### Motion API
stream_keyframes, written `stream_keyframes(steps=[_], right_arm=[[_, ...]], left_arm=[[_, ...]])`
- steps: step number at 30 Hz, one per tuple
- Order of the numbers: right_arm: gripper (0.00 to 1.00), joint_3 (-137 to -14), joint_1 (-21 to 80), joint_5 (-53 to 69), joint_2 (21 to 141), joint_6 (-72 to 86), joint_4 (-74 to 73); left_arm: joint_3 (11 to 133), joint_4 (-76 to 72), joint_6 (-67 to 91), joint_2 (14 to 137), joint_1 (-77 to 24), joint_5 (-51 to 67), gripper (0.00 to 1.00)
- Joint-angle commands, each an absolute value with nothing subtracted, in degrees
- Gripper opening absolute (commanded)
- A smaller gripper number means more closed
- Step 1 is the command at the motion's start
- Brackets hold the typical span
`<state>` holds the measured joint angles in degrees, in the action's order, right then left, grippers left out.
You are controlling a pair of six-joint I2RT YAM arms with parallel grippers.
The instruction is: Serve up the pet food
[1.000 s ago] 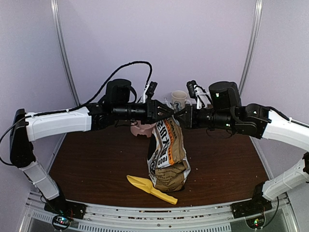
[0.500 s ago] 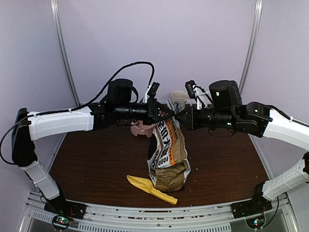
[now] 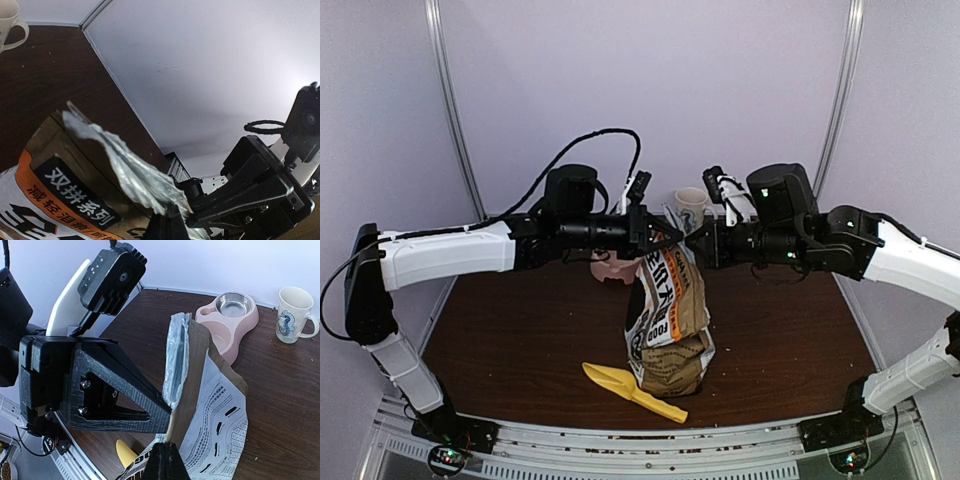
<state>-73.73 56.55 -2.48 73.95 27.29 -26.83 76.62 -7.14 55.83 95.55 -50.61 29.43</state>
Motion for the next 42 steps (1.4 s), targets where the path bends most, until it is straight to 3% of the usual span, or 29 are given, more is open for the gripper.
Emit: stream_keyframes(steps=[1,10,25,42], right_arm=[[0.00,-75.5,57.1,-6.3,74.7,26.3,-33.5],[0.00,-77.3,57.5,-7.0,76.8,25.6,-35.5],[0.14,-80.6,57.6,-9.7,80.4,26.7,-38.9],[0.40,-85.5,59.7,-10.8,82.0,26.5,-40.0]], left_arm=[[77.0,-6.4,53.5,93.2,-50.0,25.7,0.00],[77.1,-6.8,53.0,92.9,-50.0,25.7,0.00],[77.4,-6.4,52.5,92.9,-50.0,26.1,0.00],[77.2,-6.4,52.4,92.9,-50.1,25.9,0.00]])
